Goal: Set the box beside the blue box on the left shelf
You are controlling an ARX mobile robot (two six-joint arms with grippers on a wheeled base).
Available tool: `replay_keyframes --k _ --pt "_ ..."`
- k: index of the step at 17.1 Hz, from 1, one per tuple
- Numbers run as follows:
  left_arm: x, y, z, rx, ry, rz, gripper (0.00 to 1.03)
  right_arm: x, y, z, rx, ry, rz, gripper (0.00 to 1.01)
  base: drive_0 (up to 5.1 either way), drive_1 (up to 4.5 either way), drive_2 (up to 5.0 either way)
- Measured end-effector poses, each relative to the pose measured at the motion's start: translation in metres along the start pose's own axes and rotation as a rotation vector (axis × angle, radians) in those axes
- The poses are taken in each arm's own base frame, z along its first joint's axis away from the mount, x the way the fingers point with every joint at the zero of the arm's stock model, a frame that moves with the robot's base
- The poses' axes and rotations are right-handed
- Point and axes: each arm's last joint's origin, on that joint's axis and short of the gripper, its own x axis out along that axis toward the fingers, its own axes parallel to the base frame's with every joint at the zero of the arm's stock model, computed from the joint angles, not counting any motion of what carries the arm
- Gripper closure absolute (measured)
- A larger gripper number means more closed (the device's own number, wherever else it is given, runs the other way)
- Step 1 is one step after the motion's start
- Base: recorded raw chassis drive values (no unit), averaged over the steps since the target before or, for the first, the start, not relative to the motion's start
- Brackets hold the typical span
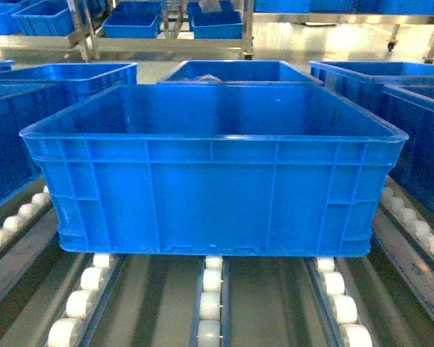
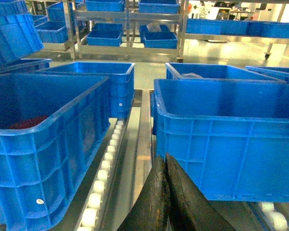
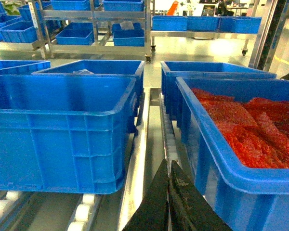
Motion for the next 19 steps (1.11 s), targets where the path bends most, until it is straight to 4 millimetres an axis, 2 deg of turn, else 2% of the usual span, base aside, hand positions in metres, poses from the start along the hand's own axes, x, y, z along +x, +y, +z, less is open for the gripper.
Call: replay_keyframes --k 3,4,5,13,19 --pt "-0.01 0.0 -0.006 0.0 0.046 0.0 1.01 -0.007 0.0 -0.006 0.0 0.053 0.002 0.99 0.0 0.0 0.0" --pt "-0.011 0.0 -0.002 0.001 -0.003 -0.002 1.01 -0.011 0.0 -0.004 0.0 0.019 0.0 0.99 0.0 0.0 0.0" --pt "-0.011 0.0 -0.002 0.001 0.002 0.002 1.01 -0.012 0.0 0.0 0.0 -0.016 0.002 0.99 0.0 0.0 0.0" --pt "-0.011 0.0 -0.004 0.002 0.016 0.0 1.0 -0.012 0.0 -0.003 -0.001 0.01 0.005 0.97 0.0 0.0 0.0" --pt "-0.011 0.0 -0.004 0.002 0.016 0.0 0.22 -0.012 0.0 -0.003 -0.001 0.01 0.005 0.18 0.0 0.0 0.0"
